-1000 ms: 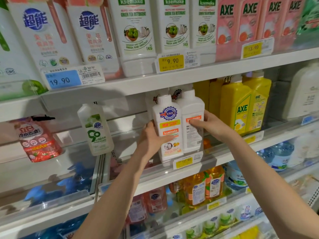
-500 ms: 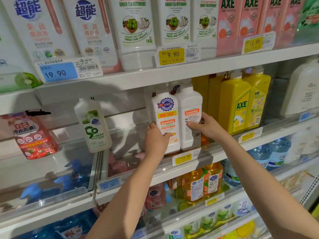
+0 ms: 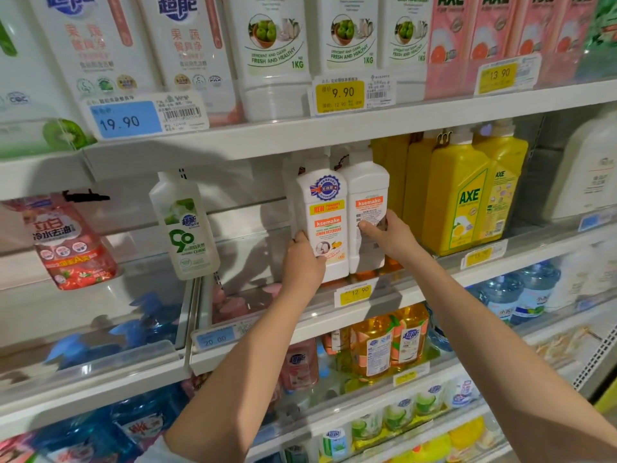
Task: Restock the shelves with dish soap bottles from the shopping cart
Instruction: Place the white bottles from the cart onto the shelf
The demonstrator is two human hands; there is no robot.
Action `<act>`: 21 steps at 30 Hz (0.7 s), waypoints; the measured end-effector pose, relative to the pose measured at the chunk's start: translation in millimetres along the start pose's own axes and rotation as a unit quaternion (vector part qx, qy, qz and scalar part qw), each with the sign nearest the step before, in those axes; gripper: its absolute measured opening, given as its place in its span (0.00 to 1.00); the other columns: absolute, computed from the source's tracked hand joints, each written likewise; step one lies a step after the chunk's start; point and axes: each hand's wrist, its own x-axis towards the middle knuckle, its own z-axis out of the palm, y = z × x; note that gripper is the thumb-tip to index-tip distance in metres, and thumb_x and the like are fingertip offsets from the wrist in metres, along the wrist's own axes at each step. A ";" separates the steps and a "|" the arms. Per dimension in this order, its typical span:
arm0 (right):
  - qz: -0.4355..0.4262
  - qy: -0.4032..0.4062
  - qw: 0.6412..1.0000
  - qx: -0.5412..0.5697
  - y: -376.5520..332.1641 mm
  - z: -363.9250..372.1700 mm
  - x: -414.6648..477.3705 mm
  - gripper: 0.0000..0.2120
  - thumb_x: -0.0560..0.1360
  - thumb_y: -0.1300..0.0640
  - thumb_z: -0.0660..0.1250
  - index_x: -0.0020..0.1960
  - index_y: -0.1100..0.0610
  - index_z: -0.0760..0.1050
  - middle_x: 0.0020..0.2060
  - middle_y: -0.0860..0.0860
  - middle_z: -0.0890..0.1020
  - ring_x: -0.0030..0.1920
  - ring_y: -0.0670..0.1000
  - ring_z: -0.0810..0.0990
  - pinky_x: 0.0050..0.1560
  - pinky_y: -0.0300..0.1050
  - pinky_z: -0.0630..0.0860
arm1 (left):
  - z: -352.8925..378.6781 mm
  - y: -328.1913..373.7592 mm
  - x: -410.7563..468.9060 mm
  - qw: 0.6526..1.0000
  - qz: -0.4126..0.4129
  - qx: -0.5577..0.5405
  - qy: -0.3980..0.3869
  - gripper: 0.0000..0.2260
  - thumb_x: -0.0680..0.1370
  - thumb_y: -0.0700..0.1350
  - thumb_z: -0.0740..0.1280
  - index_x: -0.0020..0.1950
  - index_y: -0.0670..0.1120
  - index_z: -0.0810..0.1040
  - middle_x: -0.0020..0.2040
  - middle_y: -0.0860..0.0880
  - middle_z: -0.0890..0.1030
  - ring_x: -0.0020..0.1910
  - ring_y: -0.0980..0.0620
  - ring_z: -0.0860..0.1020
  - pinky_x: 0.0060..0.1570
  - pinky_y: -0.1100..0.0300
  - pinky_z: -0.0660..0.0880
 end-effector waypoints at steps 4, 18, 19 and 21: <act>0.026 0.021 0.998 -0.044 3.4 6.3 -5.2 0.22 0.77 0.51 0.66 0.67 0.59 0.66 0.64 0.53 0.76 0.63 0.55 0.74 0.55 0.47 0.71 | -7.1 -7.1 -8.2 1.000 0.013 -0.011 -0.026 0.17 0.76 0.38 0.67 0.65 0.42 0.71 0.62 0.44 0.75 0.60 0.45 0.75 0.58 0.51 0.76; -0.108 0.070 0.990 -0.063 -16.7 62.7 -86.7 0.11 0.77 0.55 0.65 0.55 0.60 0.78 0.51 0.54 0.82 0.53 0.53 0.79 0.50 0.43 0.73 | -87.0 -55.5 -75.3 0.999 0.007 -0.038 0.012 0.05 0.77 0.45 0.68 0.50 0.45 0.80 0.44 0.52 0.81 0.45 0.55 0.79 0.50 0.59 0.75; -0.122 0.066 0.990 -0.039 -24.3 75.0 -97.5 0.09 0.76 0.57 0.66 0.54 0.60 0.79 0.47 0.53 0.83 0.50 0.52 0.80 0.51 0.44 0.75 | -100.7 -61.4 -86.2 0.999 0.018 -0.027 0.028 0.05 0.77 0.44 0.67 0.49 0.44 0.80 0.43 0.53 0.80 0.44 0.55 0.78 0.49 0.60 0.74; -0.146 0.042 0.988 0.001 -39.7 104.5 -124.5 0.06 0.76 0.61 0.66 0.51 0.59 0.80 0.41 0.50 0.81 0.45 0.50 0.79 0.49 0.39 0.75 | -128.8 -81.6 -111.4 0.997 0.027 -0.040 0.066 0.06 0.78 0.42 0.66 0.47 0.42 0.81 0.40 0.53 0.81 0.42 0.54 0.79 0.45 0.61 0.73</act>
